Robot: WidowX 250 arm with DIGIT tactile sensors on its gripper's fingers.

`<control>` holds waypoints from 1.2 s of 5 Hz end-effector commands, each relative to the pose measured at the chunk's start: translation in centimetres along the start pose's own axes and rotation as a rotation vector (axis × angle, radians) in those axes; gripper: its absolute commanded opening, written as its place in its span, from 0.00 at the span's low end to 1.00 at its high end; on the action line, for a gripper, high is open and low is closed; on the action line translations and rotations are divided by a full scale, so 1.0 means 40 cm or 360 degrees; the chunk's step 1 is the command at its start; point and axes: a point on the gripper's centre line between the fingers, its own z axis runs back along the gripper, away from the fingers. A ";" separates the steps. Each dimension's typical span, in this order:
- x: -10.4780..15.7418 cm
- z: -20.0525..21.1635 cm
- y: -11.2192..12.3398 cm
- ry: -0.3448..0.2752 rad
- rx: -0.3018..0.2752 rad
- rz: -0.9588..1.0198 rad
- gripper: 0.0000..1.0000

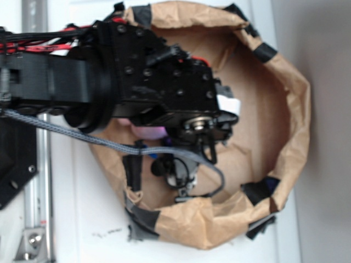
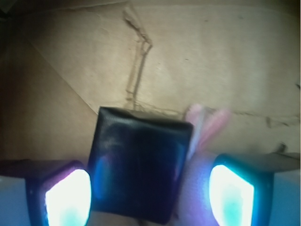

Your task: Grab the black box.

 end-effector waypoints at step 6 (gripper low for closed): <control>-0.023 0.241 0.029 -0.0263 0.0124 -0.0191 0.00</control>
